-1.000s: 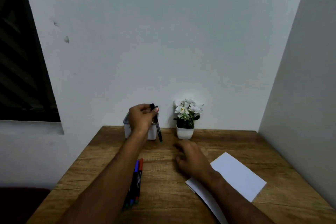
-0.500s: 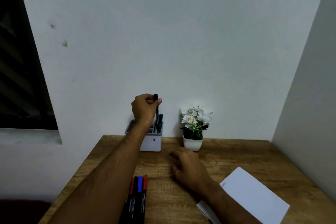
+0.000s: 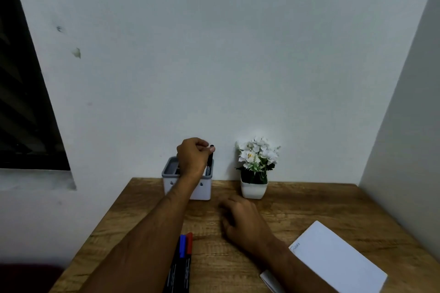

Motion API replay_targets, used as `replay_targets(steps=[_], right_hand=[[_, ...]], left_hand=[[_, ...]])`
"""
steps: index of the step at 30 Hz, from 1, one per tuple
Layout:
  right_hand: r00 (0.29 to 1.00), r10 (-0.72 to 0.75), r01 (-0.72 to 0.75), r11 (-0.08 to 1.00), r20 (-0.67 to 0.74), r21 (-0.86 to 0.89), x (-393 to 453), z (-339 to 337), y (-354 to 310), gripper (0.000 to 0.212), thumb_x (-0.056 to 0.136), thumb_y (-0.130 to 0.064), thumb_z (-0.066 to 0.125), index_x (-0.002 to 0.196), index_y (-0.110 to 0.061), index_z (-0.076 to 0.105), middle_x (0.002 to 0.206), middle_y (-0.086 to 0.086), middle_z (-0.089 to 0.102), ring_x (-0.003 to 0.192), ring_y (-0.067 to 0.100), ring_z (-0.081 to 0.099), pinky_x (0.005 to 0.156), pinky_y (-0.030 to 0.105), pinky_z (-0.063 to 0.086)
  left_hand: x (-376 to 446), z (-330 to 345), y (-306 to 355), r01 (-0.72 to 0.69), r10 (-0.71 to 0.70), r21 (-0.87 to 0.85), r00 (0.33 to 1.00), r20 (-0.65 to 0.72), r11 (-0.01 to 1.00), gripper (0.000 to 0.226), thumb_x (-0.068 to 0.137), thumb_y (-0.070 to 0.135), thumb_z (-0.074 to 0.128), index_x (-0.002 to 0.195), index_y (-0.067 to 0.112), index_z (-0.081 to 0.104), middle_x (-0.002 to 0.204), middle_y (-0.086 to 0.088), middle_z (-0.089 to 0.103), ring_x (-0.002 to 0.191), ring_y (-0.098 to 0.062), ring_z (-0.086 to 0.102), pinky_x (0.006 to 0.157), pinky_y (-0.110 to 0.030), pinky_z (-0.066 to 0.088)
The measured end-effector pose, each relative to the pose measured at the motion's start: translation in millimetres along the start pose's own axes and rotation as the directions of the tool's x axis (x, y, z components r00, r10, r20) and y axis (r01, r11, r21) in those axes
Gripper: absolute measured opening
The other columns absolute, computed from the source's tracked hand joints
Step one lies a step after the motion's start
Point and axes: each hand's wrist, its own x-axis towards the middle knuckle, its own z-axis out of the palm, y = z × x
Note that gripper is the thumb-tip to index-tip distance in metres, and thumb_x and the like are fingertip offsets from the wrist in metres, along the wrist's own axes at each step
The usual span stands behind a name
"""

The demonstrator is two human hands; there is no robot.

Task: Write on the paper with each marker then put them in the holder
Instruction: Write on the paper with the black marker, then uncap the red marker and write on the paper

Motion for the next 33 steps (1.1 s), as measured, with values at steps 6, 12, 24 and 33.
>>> replay_targets(steps=[6, 12, 24, 33], right_hand=[[1.0, 0.01, -0.01, 1.0, -0.009, -0.013, -4, 0, -1, 0.025, 0.086, -0.016, 0.053, 0.106, -0.012, 0.069, 0.103, 0.005, 0.065, 0.093, 0.021, 0.06, 0.078, 0.038, 0.053], [0.999, 0.026, -0.026, 1.0, -0.02, -0.015, -13, -4, -6, 0.029, 0.085, -0.016, 0.055, 0.11, -0.013, 0.071, 0.103, 0.004, 0.068, 0.095, 0.02, 0.062, 0.08, 0.035, 0.053], [0.998, 0.056, -0.056, 0.993, 0.0, 0.104, -46, -16, -53, 0.025, 0.091, -0.015, 0.061, 0.112, -0.013, 0.076, 0.105, 0.001, 0.076, 0.095, 0.012, 0.067, 0.086, 0.029, 0.057], [0.971, 0.182, -0.2, 0.974, 0.157, 0.109, -62, -9, -98, 0.038, 0.087, -0.032, 0.069, 0.056, -0.021, 0.049, 0.057, -0.005, 0.05, 0.052, 0.009, 0.047, 0.049, 0.026, 0.033]], left_hand=[[-10, -6, -7, 0.014, -0.013, 0.026, 0.999, -0.046, 1.0, 0.015, 0.075, 0.012, 0.084, 0.087, 0.007, 0.076, 0.081, -0.006, 0.075, 0.074, -0.013, 0.068, 0.06, -0.005, 0.042], [-40, -28, 0, -0.053, 0.057, 0.053, 0.996, -0.073, 0.997, 0.008, 0.078, 0.005, 0.079, 0.085, 0.005, 0.076, 0.077, -0.004, 0.073, 0.067, -0.004, 0.064, 0.052, 0.003, 0.039], [-102, -69, -13, -0.121, -0.159, 0.644, 0.92, 0.359, 0.755, 0.031, 0.068, 0.018, 0.087, 0.093, 0.008, 0.073, 0.096, -0.007, 0.071, 0.091, -0.02, 0.066, 0.071, -0.025, 0.052], [-126, -69, -21, -0.121, -0.174, 0.688, 0.923, 0.343, 0.715, 0.019, 0.077, 0.011, 0.074, 0.096, 0.01, 0.072, 0.101, -0.011, 0.07, 0.094, -0.026, 0.067, 0.077, -0.032, 0.058]])
